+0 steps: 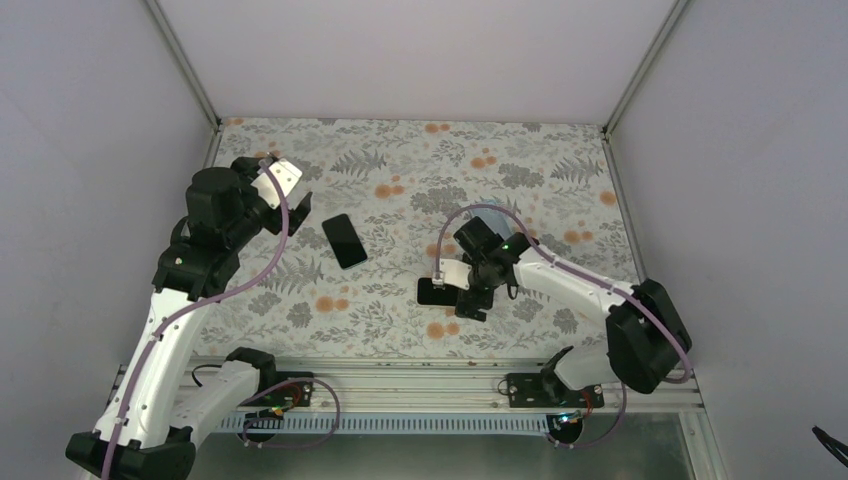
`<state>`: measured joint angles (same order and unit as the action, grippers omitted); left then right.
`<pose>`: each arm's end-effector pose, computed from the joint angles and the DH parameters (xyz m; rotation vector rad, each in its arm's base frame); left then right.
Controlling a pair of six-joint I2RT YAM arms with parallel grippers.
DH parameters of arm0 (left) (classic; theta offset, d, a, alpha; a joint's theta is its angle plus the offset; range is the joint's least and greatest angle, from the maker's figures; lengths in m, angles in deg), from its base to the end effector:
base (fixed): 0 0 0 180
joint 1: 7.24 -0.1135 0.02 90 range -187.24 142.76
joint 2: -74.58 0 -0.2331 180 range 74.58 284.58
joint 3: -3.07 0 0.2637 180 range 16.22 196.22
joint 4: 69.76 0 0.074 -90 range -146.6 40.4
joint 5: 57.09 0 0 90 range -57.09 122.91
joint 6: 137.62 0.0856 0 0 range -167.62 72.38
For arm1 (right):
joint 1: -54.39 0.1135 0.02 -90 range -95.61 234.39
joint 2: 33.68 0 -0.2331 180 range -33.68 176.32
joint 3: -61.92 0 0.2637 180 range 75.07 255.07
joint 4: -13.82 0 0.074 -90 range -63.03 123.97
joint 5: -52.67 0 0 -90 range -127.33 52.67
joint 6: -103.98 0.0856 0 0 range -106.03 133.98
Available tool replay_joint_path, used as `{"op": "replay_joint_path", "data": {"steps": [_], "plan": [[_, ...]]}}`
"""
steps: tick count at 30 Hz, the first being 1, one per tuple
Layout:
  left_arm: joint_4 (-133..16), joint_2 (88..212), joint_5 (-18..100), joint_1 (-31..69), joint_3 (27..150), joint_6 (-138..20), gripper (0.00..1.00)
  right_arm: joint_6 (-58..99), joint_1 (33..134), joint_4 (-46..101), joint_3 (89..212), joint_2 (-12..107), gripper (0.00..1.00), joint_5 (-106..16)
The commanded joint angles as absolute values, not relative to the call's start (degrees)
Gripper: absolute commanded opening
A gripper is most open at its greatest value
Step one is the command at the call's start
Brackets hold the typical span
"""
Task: Take the phone out of the phone case
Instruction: Adjust the phone at the center of the board.
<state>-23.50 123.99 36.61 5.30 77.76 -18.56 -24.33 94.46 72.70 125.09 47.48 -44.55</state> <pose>0.2483 -0.0609 0.3460 0.7284 1.7963 0.1295 0.2005 0.1827 0.1076 -1.8543 2.2410 0.1886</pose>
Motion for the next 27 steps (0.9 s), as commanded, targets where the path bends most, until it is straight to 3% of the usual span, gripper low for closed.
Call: {"op": "replay_joint_path", "data": {"steps": [1,14,23,27], "plan": [[-23.56,123.32,37.75,4.67,78.10,-19.23,1.00,-32.53,94.73,67.97,123.33,43.96,1.00,-49.64],[-24.01,121.86,39.69,3.84,76.49,-18.61,1.00,-38.87,94.22,70.63,129.23,54.10,1.00,-56.19],[-24.53,122.04,40.29,3.49,76.02,-18.48,1.00,-38.88,94.14,67.91,130.61,60.08,1.00,-49.92],[-24.61,122.05,40.45,3.42,75.85,-18.44,1.00,-40.22,92.80,71.27,133.43,61.15,1.00,-54.17]]}}
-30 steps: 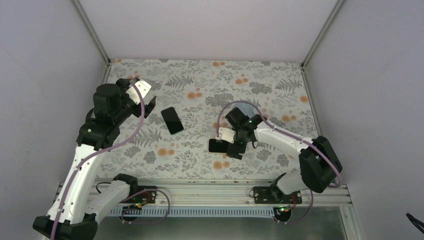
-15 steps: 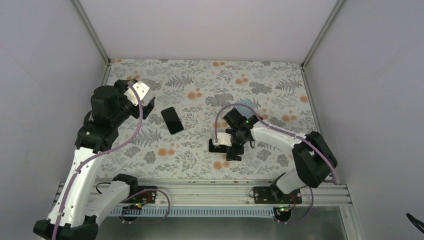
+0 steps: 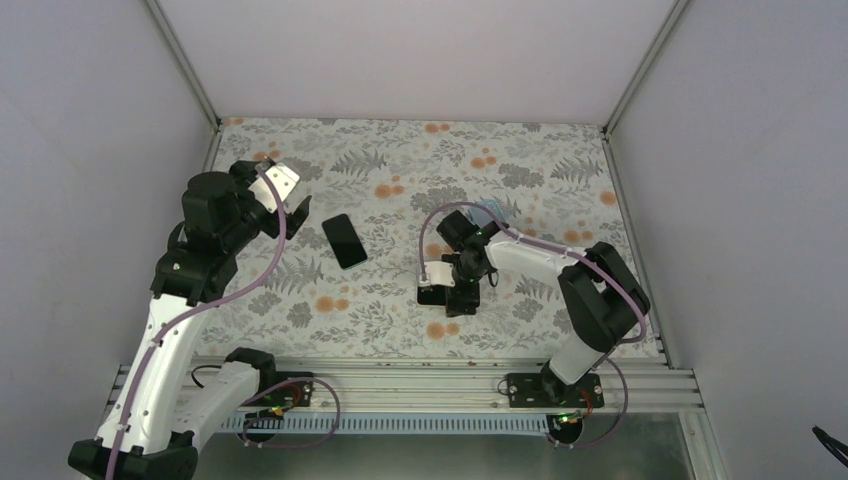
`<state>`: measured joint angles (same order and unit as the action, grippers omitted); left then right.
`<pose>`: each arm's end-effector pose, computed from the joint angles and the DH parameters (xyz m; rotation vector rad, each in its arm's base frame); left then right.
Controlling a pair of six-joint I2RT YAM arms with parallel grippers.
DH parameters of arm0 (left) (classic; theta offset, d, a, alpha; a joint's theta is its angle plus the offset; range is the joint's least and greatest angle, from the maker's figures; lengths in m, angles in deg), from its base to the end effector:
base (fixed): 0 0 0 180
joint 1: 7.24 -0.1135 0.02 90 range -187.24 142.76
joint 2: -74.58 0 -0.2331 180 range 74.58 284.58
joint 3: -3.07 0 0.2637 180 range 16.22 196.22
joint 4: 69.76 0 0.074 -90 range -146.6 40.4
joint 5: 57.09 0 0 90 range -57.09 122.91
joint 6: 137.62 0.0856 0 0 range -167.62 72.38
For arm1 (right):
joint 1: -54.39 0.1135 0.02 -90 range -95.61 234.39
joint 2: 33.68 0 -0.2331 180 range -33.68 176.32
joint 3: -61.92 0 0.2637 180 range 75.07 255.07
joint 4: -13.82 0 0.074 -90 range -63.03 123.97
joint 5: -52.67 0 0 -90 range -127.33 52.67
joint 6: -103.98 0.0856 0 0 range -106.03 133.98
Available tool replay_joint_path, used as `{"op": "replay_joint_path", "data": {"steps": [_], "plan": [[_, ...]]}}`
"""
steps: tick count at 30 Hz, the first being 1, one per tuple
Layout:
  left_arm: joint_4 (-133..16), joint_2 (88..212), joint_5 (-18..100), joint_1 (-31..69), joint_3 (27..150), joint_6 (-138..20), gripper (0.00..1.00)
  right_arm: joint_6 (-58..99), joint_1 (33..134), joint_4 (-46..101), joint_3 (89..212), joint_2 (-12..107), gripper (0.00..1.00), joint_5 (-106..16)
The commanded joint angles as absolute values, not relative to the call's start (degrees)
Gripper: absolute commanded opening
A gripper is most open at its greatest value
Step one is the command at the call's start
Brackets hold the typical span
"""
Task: Take the phone out of the phone case
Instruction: Adjust the phone at the center of the board, then pick up the phone at the center of the board.
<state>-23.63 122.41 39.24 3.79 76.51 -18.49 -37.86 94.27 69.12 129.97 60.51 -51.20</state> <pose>0.2439 -0.0571 0.3445 0.7309 1.7842 0.1049 0.2149 0.2063 0.0744 -2.1357 2.0351 0.3339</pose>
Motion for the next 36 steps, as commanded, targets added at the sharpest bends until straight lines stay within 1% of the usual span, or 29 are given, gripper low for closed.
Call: {"op": "replay_joint_path", "data": {"steps": [1,7,16,23,29,36], "plan": [[-24.61,122.12,40.51,3.46,75.89,-18.44,1.00,-40.33,92.27,72.02,134.11,61.15,1.00,-55.40],[-24.65,122.54,41.00,3.40,76.16,-18.35,1.00,-41.93,89.36,74.43,136.39,61.15,1.00,-57.29],[-24.34,122.58,41.60,3.40,76.25,-18.26,1.00,-43.64,87.32,82.54,139.56,67.37,1.00,-61.92],[-24.35,122.54,41.96,3.41,76.29,-18.31,1.00,-41.90,87.04,80.87,138.08,67.58,1.00,-60.90],[-24.35,122.36,42.12,3.40,75.89,-18.26,1.00,-37.84,87.04,73.47,133.40,66.54,1.00,-53.97],[-24.18,122.22,42.23,3.40,75.98,-18.35,1.00,-37.25,87.00,72.32,131.94,63.83,1.00,-54.94]]}}
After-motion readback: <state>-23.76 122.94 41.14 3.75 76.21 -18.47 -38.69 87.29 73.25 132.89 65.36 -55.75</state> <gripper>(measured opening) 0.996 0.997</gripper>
